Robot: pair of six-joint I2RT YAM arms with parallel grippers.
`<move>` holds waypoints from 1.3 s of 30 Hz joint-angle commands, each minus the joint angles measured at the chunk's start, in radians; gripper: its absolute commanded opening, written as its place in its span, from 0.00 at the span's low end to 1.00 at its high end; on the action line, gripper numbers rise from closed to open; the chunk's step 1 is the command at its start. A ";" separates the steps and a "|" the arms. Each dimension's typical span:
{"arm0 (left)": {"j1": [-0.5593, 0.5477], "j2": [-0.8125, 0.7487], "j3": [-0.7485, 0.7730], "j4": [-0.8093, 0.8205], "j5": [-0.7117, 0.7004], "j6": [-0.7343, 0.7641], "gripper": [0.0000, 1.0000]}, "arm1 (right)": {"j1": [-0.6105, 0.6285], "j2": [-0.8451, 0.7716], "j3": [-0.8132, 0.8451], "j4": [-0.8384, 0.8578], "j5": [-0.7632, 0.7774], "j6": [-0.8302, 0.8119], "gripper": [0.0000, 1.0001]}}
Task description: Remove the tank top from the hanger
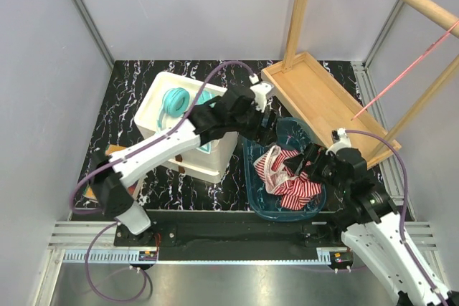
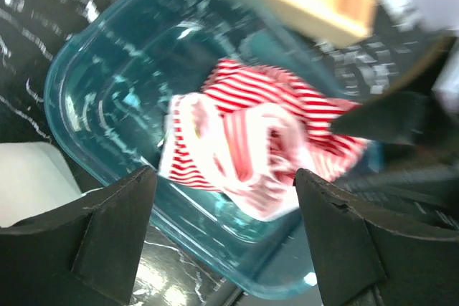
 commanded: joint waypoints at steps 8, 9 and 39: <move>-0.042 -0.423 -0.350 0.244 0.277 -0.106 0.83 | 0.008 -0.221 -0.035 -0.102 -0.052 0.199 1.00; -0.042 -0.513 -0.392 0.308 0.307 -0.120 0.83 | 0.008 -0.235 -0.044 -0.103 -0.049 0.231 1.00; -0.050 -1.744 -1.670 1.201 0.367 -0.730 0.99 | 0.008 -0.470 -0.332 0.233 -0.200 0.429 1.00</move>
